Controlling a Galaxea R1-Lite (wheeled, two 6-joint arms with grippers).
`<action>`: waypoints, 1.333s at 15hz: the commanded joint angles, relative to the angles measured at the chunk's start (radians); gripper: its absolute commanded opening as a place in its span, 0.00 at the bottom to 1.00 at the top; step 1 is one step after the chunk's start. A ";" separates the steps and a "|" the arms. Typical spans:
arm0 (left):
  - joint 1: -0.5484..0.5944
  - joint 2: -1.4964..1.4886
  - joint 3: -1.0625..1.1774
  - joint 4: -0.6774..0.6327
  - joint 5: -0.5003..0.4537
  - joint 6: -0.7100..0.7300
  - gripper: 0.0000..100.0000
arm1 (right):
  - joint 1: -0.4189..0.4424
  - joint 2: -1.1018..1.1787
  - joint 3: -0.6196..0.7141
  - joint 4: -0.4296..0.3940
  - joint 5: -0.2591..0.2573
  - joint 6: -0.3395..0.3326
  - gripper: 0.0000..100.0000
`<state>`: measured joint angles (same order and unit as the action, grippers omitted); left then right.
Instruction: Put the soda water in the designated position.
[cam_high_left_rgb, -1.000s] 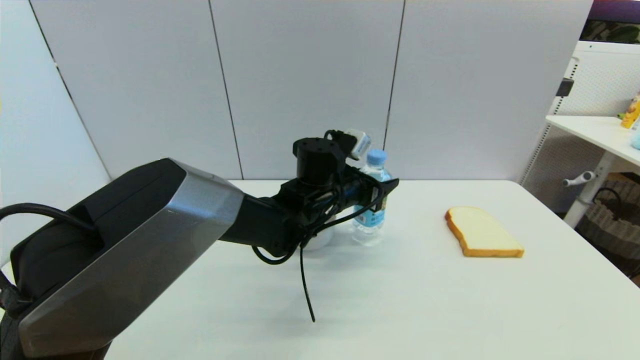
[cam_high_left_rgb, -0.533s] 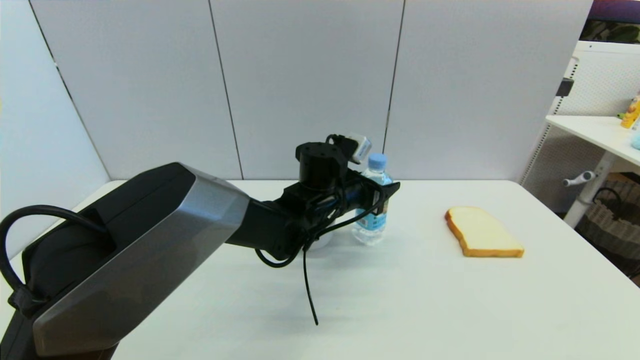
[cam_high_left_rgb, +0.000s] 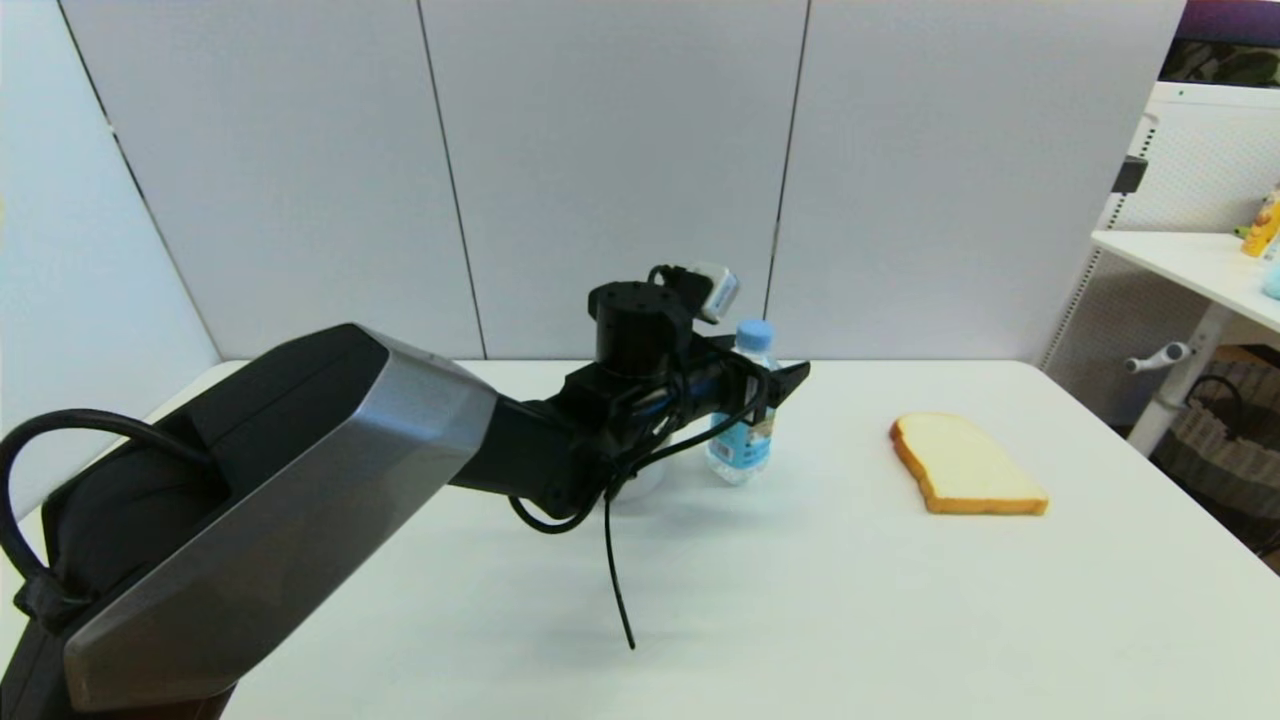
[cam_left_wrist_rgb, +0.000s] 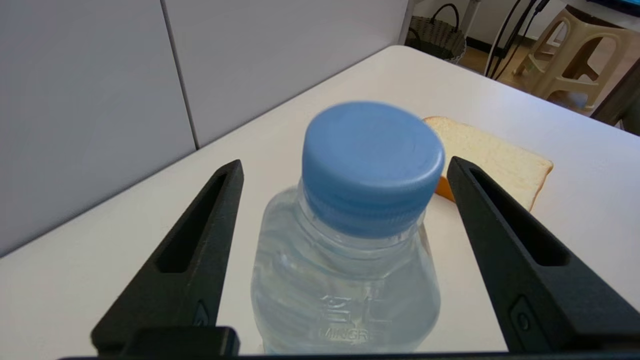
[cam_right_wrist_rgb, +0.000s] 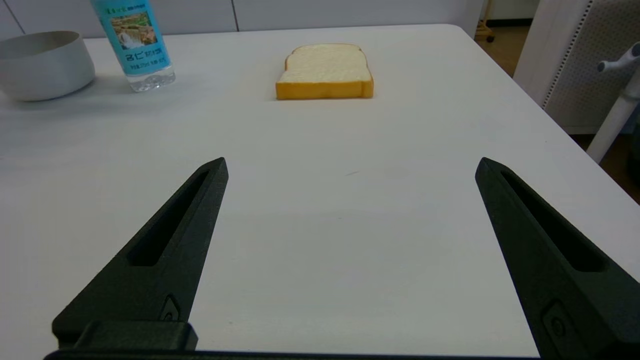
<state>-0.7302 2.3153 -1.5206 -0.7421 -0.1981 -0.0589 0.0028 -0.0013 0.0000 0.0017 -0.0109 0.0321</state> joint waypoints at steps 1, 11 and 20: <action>0.000 -0.134 0.007 0.035 -0.006 -0.007 1.00 | 0.000 0.001 0.002 0.000 0.000 0.000 1.00; 0.210 -0.869 0.418 0.352 0.281 0.140 1.00 | 0.002 0.001 0.002 0.000 0.000 0.000 1.00; 0.571 -1.564 1.169 0.394 0.299 0.137 1.00 | 0.000 0.001 0.002 0.000 0.000 0.000 1.00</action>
<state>-0.2596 1.0213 -0.5536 -0.3755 0.0966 0.0851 0.0028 -0.0013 0.0000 0.0017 -0.0104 0.0321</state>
